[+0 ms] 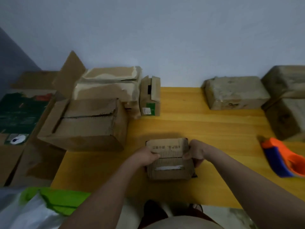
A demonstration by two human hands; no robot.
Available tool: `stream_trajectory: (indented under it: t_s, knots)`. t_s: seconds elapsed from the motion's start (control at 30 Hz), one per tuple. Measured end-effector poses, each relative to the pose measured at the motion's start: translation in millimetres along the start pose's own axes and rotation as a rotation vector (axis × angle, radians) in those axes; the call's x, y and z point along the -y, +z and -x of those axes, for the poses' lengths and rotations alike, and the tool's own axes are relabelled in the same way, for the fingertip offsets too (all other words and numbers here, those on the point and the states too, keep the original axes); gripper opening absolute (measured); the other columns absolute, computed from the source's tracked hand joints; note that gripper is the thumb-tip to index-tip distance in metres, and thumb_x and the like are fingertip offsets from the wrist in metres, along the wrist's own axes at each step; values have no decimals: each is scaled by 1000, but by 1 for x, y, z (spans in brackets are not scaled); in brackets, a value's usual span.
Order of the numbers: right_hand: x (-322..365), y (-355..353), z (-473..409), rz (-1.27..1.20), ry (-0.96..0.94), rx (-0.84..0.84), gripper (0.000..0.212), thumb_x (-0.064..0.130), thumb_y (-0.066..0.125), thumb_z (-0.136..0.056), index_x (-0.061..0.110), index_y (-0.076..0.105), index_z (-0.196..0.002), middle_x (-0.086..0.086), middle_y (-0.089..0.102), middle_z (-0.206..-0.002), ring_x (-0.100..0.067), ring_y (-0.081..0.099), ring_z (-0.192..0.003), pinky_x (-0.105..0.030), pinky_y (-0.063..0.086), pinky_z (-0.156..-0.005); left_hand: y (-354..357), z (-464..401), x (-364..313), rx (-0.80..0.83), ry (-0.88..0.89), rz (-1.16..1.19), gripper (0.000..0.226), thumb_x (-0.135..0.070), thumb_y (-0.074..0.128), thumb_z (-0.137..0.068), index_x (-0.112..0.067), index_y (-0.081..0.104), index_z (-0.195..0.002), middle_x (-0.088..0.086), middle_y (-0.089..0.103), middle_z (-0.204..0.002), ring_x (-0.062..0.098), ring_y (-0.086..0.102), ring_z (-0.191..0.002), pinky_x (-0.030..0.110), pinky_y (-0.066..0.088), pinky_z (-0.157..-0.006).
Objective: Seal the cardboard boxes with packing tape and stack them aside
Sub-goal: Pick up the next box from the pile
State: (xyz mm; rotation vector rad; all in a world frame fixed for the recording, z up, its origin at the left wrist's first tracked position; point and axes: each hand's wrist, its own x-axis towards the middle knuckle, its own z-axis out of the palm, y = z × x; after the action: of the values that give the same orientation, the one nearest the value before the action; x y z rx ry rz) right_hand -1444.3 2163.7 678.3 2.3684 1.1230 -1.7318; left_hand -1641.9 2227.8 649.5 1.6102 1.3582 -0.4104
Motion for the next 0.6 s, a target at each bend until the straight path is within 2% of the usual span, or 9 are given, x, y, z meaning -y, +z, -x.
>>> stream_trajectory:
  t_s: [0.1,0.2,0.37,0.47,0.6]
  knots:
    - [-41,-29,6,-38,71,-34,46,9,64,-90,-7,45,-129,-25,48,-133,-44,59,-105,-41,58,-63,28,-17,-39,31,58,-36,43,-36,60,-93,-23,51,-133,-3,55,-133,23,51,-123,39,49,-97]
    - [-79,-55,16,-80,128,-58,46,9,66,-88,-9,47,-126,-25,48,-132,-45,57,-108,-44,58,-67,55,-31,-75,64,96,-70,42,-35,64,-90,-25,56,-129,-3,59,-131,19,55,-120,39,48,-100]
    - [-130,-94,24,-123,174,-50,53,7,67,-87,-8,42,-131,-24,49,-131,-45,56,-110,-48,58,-72,95,-46,-124,93,104,-111,44,-33,68,-87,-20,56,-128,0,61,-125,19,57,-114,33,53,-90]
    - [-149,-112,22,-136,160,-101,51,7,68,-86,-8,43,-128,-25,51,-127,-45,58,-106,-46,58,-70,109,-51,-146,12,78,-65,41,-35,71,-85,-20,60,-122,-1,64,-118,17,61,-106,30,55,-84]
    - [-164,-124,13,-147,90,-221,43,15,67,-88,-8,50,-119,-21,61,-103,-37,67,-80,-44,59,-63,109,-41,-169,-196,78,-36,28,-37,65,-90,-21,62,-114,-2,65,-116,16,62,-101,25,50,-74]
